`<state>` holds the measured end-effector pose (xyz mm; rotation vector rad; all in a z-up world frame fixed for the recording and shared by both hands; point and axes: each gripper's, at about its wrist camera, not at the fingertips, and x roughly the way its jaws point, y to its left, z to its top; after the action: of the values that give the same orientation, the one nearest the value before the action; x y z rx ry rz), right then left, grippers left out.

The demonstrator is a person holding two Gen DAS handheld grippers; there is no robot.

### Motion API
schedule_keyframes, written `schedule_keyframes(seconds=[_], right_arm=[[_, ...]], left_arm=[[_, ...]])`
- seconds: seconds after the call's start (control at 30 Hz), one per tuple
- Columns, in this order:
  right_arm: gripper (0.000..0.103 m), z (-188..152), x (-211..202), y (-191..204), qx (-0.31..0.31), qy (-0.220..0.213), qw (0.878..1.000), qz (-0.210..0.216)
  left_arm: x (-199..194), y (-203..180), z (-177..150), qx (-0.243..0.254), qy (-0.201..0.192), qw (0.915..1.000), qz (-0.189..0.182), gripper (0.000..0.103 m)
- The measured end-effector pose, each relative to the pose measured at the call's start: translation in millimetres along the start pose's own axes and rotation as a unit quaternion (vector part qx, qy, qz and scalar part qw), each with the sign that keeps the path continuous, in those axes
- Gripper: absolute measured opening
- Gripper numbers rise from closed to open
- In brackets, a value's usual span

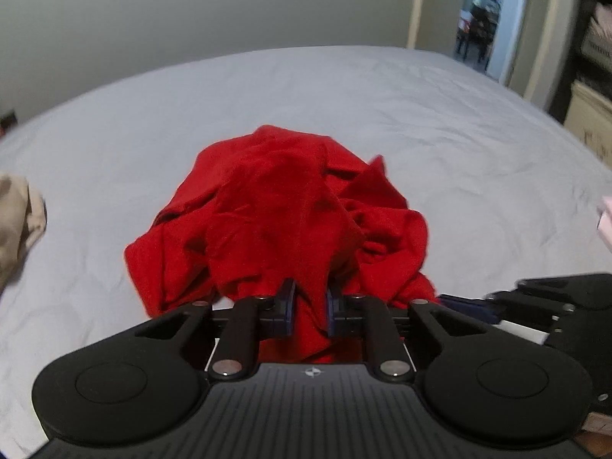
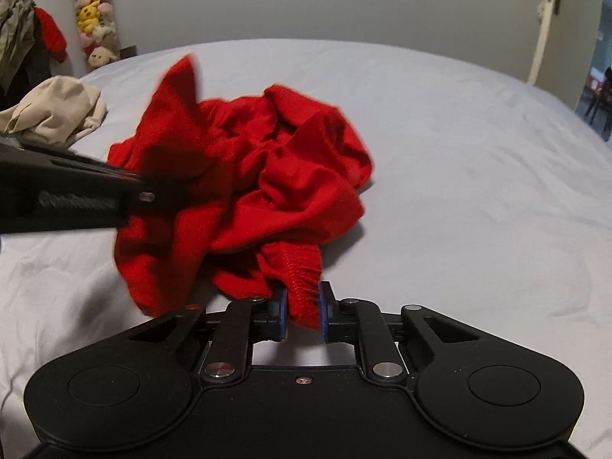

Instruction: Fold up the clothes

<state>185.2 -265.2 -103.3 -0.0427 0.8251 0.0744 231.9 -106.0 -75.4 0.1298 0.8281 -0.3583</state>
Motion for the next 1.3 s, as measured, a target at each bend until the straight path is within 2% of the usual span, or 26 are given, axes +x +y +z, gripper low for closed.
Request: schedule_keyframes(seconds=[0.17, 0.37, 0.5, 0.67, 0.83, 0.93, 1.0, 1.07, 1.13, 1.17, 1.3], right_arm=[[0.009, 3, -20, -8, 0.002, -0.001, 0.999, -0.040], [0.009, -4, -56, -24, 0.011, 0.002, 0.998, -0.068], [0.009, -14, -80, -26, 0.015, 0.015, 0.998, -0.055], [0.009, -42, -112, -13, 0.018, 0.040, 0.998, -0.044], [0.009, -72, -130, 5, 0.021, 0.073, 0.997, -0.017], [0.010, -88, -134, 11, 0.029, 0.090, 0.995, -0.009], [0.010, -95, -136, 15, 0.035, 0.101, 0.994, -0.009], [0.025, -97, -138, 16, 0.041, 0.104, 0.994, -0.018], [0.038, -96, -142, 14, 0.050, 0.092, 0.994, -0.029], [0.041, -95, -145, 11, 0.055, 0.084, 0.994, -0.033], [0.041, -89, -144, 1, 0.068, 0.077, 0.994, -0.025]], left_arm=[[-34, 29, 1, 0.017, -0.009, 0.9974, 0.069, 0.009], [-71, 57, -3, 0.022, 0.008, 0.9924, 0.121, 0.009], [-87, 57, -12, 0.024, 0.021, 0.9916, 0.126, 0.009], [-101, 43, -37, 0.023, 0.059, 0.9905, 0.122, 0.010], [-115, 43, -65, 0.025, 0.079, 0.9827, 0.165, 0.010], [-128, 47, -71, 0.006, 0.073, 0.9859, 0.150, 0.010], [-134, 40, -71, 0.013, 0.063, 0.9887, 0.135, 0.014], [-140, 30, -70, 0.022, 0.049, 0.9922, 0.112, 0.023], [-144, 18, -68, 0.032, 0.033, 0.9954, 0.084, 0.026], [-145, 10, -67, 0.040, 0.025, 0.9966, 0.068, 0.028], [-141, -20, -62, 0.063, 0.013, 0.9978, 0.014, 0.031]])
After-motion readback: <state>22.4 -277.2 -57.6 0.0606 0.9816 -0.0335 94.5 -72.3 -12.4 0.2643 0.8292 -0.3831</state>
